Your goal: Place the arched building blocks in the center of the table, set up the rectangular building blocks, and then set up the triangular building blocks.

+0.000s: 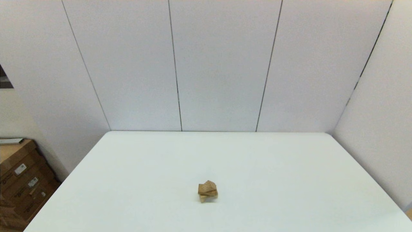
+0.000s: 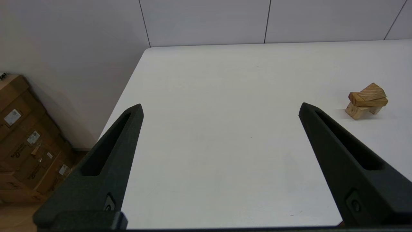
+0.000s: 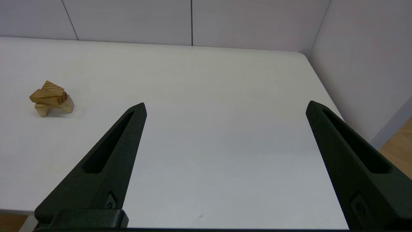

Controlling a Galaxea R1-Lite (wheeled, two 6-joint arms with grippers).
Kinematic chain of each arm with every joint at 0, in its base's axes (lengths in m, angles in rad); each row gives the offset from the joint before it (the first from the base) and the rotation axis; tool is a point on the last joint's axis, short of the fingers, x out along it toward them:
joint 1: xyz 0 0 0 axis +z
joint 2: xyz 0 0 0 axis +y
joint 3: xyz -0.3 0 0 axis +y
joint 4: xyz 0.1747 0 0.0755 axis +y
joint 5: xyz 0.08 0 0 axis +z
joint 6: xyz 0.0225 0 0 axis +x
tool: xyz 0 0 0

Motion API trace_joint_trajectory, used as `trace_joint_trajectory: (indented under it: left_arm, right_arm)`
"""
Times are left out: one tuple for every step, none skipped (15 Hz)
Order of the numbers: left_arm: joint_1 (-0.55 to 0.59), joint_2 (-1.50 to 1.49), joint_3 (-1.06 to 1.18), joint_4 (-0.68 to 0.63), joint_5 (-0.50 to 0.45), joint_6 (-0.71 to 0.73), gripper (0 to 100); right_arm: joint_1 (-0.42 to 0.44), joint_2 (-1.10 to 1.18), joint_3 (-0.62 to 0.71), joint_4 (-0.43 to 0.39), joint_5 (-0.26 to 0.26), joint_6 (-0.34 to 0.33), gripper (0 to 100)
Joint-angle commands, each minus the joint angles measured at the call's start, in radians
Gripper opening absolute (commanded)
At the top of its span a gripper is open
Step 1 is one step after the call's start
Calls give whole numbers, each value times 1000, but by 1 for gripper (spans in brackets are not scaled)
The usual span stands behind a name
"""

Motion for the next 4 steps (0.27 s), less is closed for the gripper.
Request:
trace_joint_trajectory:
  left_arm:
    - [0, 2, 0, 0, 1, 0, 100]
    - [0, 2, 0, 0, 1, 0, 100]
    - [0, 2, 0, 0, 1, 0, 100]
    - [0, 2, 0, 0, 1, 0, 100]
  right_arm:
    - [0, 1, -2, 1, 1, 1, 100]
    - [0, 1, -1, 1, 1, 0, 100]
    - [0, 1, -2, 1, 1, 0, 100]
    - [0, 1, -1, 1, 1, 0, 100]
